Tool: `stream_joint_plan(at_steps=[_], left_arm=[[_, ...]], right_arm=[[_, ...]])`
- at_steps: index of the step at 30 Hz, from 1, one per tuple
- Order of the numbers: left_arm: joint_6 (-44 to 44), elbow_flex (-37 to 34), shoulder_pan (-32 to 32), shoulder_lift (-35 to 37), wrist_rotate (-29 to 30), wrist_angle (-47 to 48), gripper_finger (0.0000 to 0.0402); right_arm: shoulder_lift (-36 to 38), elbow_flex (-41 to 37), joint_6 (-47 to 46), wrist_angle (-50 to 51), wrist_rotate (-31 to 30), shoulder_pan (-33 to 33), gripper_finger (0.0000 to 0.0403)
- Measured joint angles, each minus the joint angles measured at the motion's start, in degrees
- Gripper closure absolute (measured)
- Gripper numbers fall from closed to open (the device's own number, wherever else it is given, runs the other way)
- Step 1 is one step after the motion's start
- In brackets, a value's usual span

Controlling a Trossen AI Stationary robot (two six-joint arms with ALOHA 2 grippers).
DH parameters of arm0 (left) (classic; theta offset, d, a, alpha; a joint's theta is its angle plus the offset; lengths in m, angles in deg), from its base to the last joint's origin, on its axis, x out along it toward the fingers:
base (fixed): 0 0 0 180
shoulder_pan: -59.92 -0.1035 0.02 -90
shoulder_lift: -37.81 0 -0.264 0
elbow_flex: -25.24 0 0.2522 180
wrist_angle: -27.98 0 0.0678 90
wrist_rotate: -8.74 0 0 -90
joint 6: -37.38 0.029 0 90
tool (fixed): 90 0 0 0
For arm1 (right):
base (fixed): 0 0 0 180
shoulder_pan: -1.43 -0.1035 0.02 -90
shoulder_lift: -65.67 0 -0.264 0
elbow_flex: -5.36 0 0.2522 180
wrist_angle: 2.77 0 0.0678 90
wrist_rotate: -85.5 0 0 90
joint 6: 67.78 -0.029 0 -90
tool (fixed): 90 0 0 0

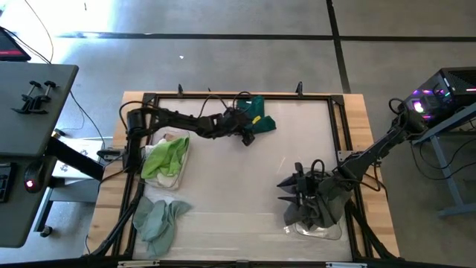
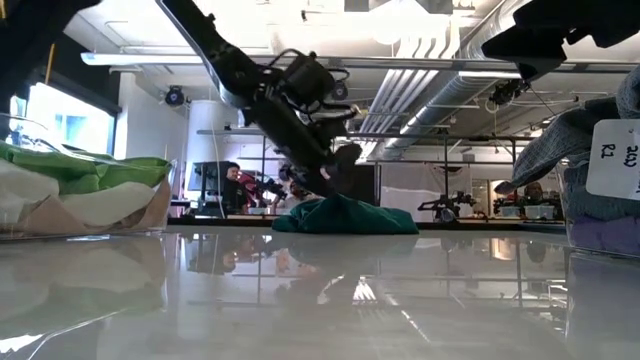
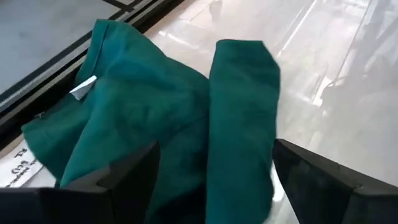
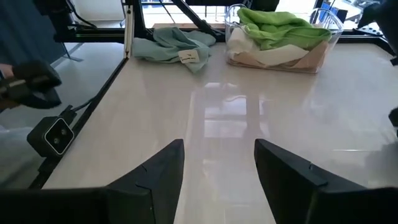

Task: Sort towels by color in basket
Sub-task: Put the dark green towel into the right transparent bin

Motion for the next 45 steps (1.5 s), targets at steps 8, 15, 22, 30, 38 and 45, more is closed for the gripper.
stream_joint_plan(at_steps=[8,15,22,30,38,45], left_arm=[[-1.4,3.5,-1.9,-5.1,-1.4,3.6,0.0116],[-0.9,3.8,-2.2,-6.0,0.3,5.9,0.0176],[-0.5,4.0,-2.9,-5.9,-7.7,10.3,0.0292],[1.5,4.0,-2.3,-5.8,-9.1,14.0,0.0384],[3.1,3.6,0.1,-2.4,-7.8,17.9,0.0394],[3.2,3.5,3.7,5.2,-6.0,23.1,0.0394]], right_arm=[[0.0,0.0,-0.3,0.1,0.0,0.0,0.0208],[0.0,0.0,-1.0,0.6,0.0,0.0,0.0208],[0.0,0.0,-1.2,0.9,0.1,0.0,0.0208],[0.0,0.0,-1.4,0.9,0.2,0.0,0.0208],[0.0,0.1,-1.6,1.2,0.2,0.0,0.0208],[0.0,0.1,-2.7,2.0,0.3,0.0,0.0208]])
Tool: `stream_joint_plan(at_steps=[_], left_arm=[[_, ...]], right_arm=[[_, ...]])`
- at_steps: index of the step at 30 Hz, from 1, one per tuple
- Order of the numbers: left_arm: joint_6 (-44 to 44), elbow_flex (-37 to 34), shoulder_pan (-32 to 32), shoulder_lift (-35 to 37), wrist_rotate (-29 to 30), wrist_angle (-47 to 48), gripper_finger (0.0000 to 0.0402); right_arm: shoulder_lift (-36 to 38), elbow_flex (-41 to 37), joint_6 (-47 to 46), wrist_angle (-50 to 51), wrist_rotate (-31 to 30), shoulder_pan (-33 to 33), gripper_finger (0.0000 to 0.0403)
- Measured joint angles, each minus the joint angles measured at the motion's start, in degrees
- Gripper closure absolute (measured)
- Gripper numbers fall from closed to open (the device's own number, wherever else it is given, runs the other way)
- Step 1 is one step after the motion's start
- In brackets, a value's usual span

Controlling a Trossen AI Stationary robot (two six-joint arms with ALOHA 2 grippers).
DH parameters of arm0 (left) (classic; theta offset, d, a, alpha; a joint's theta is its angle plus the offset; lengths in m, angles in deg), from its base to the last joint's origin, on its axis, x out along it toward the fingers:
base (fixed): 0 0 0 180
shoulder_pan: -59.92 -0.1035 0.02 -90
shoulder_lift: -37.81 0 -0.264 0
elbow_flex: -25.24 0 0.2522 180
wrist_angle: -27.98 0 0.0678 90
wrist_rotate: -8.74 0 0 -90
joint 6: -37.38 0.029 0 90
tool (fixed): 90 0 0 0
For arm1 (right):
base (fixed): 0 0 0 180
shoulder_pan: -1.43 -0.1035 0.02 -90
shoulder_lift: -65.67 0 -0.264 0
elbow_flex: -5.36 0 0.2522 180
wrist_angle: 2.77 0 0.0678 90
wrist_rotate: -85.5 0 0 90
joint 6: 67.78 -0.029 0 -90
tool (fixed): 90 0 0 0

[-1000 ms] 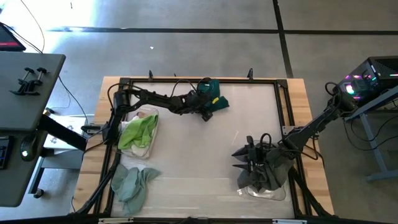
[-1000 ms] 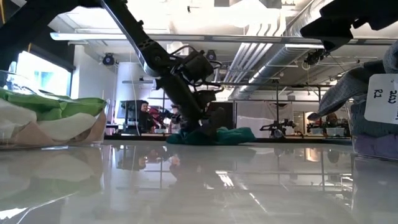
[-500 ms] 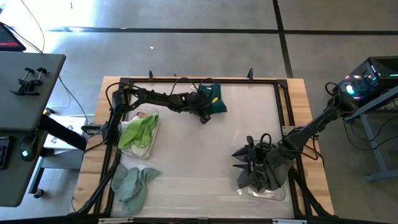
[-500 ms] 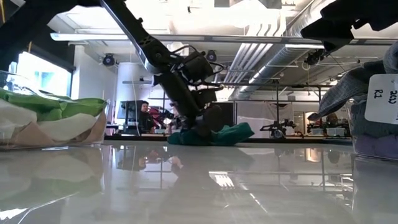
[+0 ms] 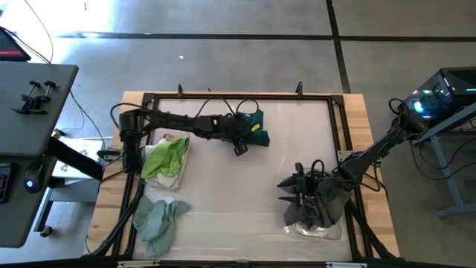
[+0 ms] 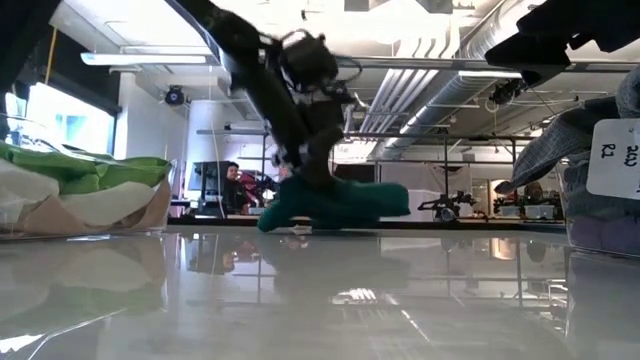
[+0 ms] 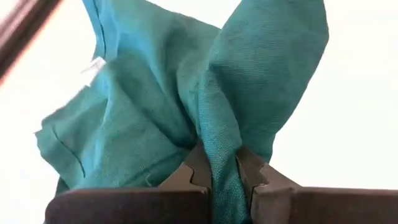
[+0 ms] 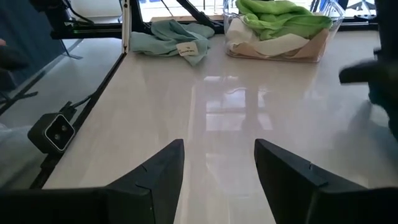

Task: Sort towels by color in basket
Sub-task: Put the dark green towel into the right transparent bin

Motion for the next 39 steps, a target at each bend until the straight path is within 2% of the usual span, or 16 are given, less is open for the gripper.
stream_joint_plan(at_steps=[9,20,32,39], left_arm=[[-3.4,0.0,12.3,9.4,11.0,9.9,0.0394],[-16.9,0.0,30.8,15.7,24.2,16.7,0.0394],[-32.7,0.1,41.5,18.0,25.0,19.6,0.0394],[-36.7,0.1,44.5,19.2,22.8,12.7,0.0394]], right_arm=[[0.0,0.0,0.0,0.3,0.1,0.0,0.0208],[0.0,0.0,0.0,0.4,0.1,0.0,0.0208],[0.0,0.0,0.0,0.4,0.0,0.0,0.0208],[0.0,0.0,1.6,0.1,0.1,0.0,0.0208]])
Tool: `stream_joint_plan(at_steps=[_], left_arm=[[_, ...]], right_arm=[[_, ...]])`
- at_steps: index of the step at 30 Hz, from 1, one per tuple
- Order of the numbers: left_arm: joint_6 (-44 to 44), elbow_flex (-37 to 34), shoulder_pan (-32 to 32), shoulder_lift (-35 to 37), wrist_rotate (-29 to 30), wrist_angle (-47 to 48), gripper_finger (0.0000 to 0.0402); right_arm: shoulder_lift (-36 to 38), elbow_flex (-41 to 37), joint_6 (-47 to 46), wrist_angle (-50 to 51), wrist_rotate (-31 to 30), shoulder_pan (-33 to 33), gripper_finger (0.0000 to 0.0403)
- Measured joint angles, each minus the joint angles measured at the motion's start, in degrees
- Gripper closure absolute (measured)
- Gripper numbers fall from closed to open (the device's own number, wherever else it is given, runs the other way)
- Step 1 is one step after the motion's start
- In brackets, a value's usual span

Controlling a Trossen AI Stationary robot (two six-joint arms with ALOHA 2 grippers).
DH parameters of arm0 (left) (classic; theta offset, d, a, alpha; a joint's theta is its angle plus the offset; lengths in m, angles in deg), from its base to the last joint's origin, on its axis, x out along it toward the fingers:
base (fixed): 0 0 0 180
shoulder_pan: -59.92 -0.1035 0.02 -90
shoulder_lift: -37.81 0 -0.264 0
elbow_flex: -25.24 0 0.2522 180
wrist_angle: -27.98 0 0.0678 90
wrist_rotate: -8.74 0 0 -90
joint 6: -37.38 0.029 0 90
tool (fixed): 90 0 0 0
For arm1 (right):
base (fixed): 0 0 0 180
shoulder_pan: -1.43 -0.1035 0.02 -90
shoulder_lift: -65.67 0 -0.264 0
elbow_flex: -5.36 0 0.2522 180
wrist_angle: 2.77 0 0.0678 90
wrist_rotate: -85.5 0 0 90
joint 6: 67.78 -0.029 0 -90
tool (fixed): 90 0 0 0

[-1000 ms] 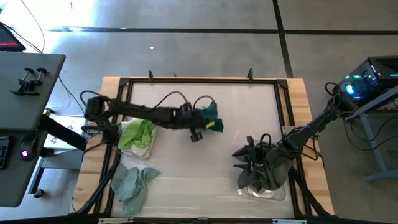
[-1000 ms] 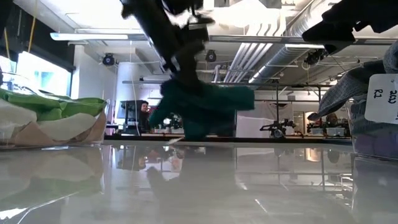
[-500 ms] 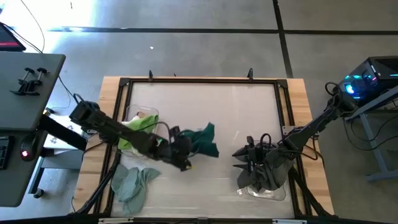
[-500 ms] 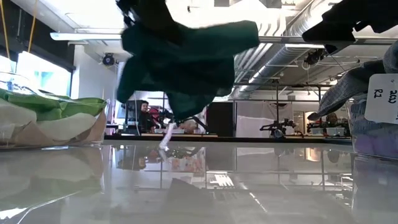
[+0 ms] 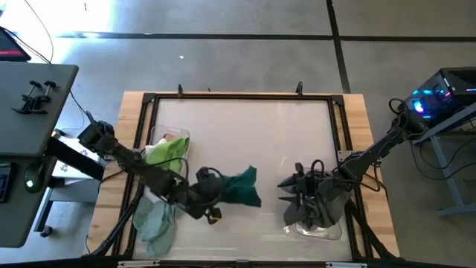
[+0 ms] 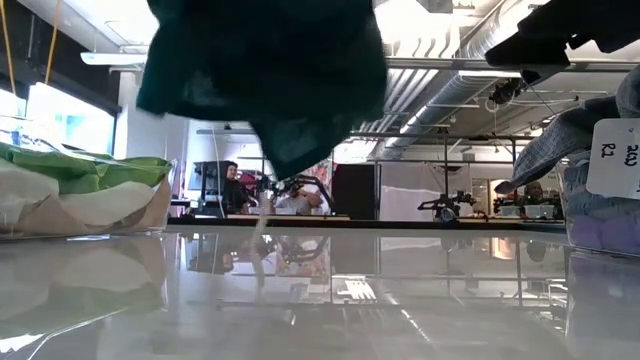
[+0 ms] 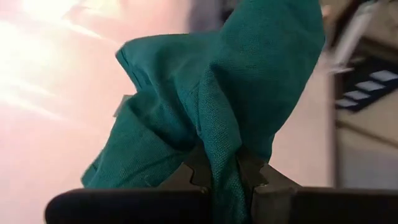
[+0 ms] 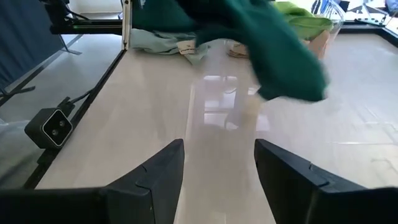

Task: Sort towels by color in basket
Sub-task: Put the dark green towel into the right transparent bin

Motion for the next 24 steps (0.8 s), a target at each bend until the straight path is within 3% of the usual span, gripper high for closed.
stream_joint_plan(at_steps=[6,12,16,21,24], left_arm=[[0.0,0.0,2.5,0.0,-1.4,-8.7,0.0394],[-0.9,0.0,3.4,-0.3,1.0,-9.2,0.0394],[-1.5,0.1,2.6,-0.7,1.6,-9.0,0.0394],[-2.6,0.1,0.6,-1.4,1.6,-8.2,0.0394],[-3.6,0.1,-1.2,-2.4,1.5,-8.0,0.0394]], right_arm=[[0.0,0.0,5.9,-5.3,4.7,0.0,0.0208],[0.0,0.0,19.8,-18.0,16.6,0.0,0.0206],[0.0,0.2,27.3,-24.9,22.3,0.0,0.0180],[-1.5,2.8,35.8,-26.8,23.6,0.1,0.0136],[-4.8,5.6,41.6,-26.7,20.3,0.4,0.0125]])
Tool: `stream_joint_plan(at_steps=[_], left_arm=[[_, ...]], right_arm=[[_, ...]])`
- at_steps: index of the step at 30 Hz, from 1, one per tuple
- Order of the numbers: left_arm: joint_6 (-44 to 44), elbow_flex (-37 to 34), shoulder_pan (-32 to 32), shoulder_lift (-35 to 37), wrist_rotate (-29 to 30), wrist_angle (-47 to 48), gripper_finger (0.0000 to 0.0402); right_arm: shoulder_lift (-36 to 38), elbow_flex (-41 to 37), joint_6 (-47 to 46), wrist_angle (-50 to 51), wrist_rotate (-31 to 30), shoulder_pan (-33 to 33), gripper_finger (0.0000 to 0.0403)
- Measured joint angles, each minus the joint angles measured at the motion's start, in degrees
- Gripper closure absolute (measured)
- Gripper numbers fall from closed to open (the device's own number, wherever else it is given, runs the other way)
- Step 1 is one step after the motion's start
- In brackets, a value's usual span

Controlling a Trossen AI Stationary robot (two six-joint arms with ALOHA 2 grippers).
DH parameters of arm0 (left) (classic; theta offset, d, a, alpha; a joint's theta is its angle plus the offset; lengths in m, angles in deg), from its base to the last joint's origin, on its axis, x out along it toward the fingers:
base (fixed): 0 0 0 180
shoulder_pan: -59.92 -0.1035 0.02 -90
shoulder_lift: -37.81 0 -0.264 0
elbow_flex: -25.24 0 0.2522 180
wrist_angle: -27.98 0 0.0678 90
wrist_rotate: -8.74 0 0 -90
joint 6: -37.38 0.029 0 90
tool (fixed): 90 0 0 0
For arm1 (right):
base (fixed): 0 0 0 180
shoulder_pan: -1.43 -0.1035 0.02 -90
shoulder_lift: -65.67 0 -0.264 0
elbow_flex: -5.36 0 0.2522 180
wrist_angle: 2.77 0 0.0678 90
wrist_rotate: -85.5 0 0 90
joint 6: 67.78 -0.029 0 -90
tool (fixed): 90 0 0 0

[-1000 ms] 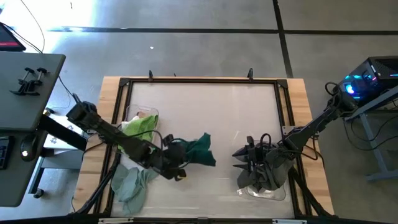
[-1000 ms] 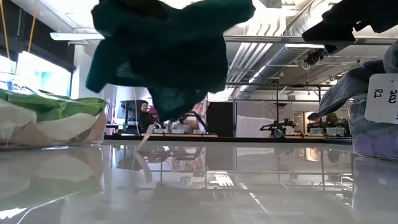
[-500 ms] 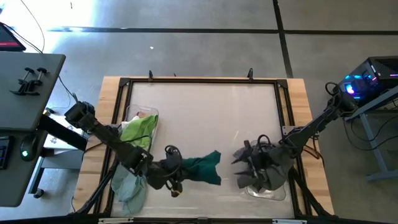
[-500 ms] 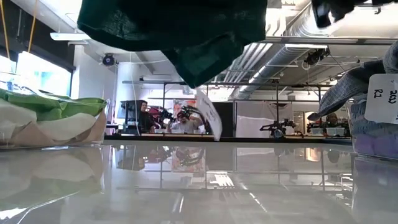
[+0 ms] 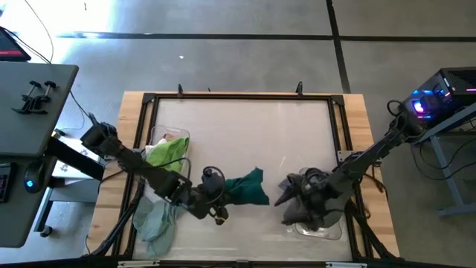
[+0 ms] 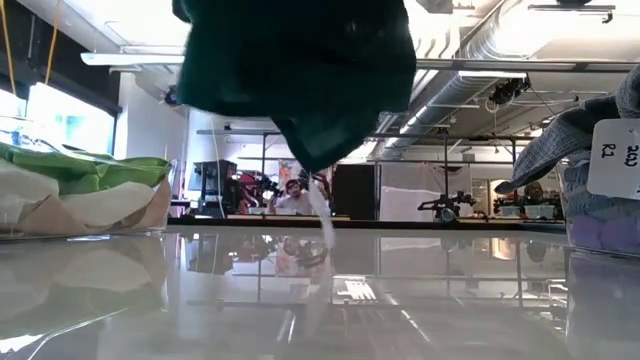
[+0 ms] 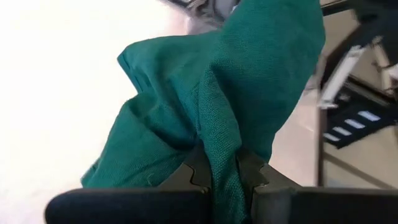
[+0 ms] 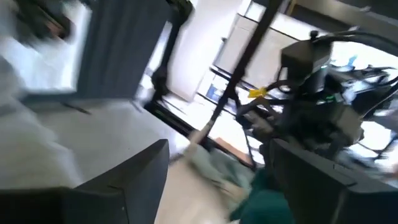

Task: Sort towels by color in basket
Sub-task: Put the dark green towel into the right transparent bin

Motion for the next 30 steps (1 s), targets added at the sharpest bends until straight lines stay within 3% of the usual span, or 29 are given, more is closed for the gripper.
stream_joint_plan(at_steps=[4,9,15,19,22,27,30], left_arm=[[0.4,0.0,-2.1,-1.7,-1.2,-0.3,0.0394],[3.9,0.0,-2.9,-2.5,-3.4,-4.8,0.0394],[9.8,0.0,-2.6,-2.5,-4.3,-10.9,0.0394],[12.3,-0.1,-2.6,-2.5,-4.7,-12.6,0.0392],[13.6,-0.1,-2.5,-2.5,-4.8,-12.5,0.0376],[16.1,-0.1,-2.0,-2.5,-5.0,-12.2,0.0313],[16.2,-0.1,-2.0,-2.5,-5.2,-12.2,0.0275]], right_arm=[[-5.8,3.6,8.1,0.4,-5.1,1.0,0.0124],[-11.4,5.9,9.3,1.1,-14.4,3.7,0.0124],[-16.3,7.4,9.0,0.1,-14.6,6.9,0.0144],[-19.0,9.0,7.5,0.2,-14.5,8.5,0.0189],[-20.3,10.3,5.1,1.5,-14.4,8.9,0.0243],[-20.2,12.5,-3.1,10.6,-17.2,8.4,0.0357],[-18.5,14.0,-9.9,19.2,-18.1,6.9,0.0375]])
